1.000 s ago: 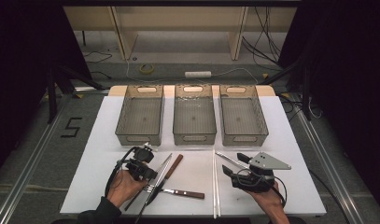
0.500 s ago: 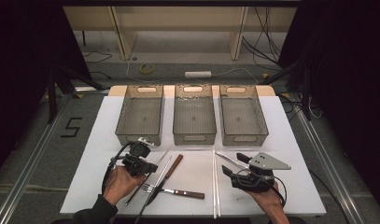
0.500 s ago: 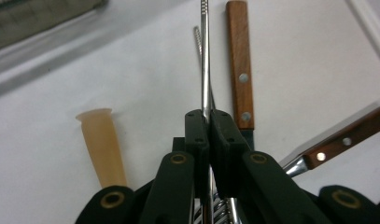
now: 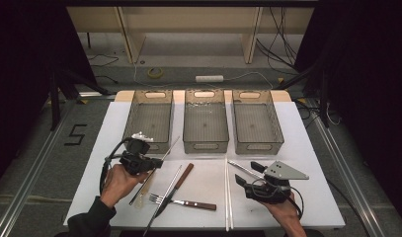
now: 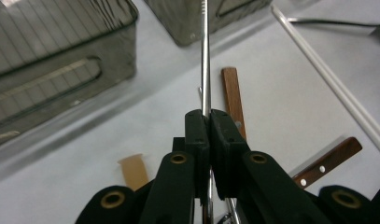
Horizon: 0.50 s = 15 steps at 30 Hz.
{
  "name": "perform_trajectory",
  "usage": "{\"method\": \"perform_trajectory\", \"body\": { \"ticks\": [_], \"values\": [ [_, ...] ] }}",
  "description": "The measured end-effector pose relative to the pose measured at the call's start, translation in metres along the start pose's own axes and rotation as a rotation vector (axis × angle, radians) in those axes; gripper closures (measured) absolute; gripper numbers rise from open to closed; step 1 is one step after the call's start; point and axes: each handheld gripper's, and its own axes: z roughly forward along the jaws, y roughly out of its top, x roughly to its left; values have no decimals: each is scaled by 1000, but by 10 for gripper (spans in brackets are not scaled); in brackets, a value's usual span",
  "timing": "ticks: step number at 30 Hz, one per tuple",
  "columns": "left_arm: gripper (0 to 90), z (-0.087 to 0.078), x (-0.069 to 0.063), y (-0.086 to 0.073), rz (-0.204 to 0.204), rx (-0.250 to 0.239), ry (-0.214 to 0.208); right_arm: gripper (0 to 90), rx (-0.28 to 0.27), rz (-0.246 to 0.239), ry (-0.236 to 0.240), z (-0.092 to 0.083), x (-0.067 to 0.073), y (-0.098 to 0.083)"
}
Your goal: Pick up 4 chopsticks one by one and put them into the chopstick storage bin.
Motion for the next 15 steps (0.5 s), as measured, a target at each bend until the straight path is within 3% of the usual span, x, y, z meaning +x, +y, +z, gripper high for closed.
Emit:
{"method": "perform_trajectory", "body": {
  "ticks": [15],
  "values": [
    [856, -24, 30, 35, -14, -128, 31, 295, -5, 9, 1, -1, -1, 0]
  ]
}}
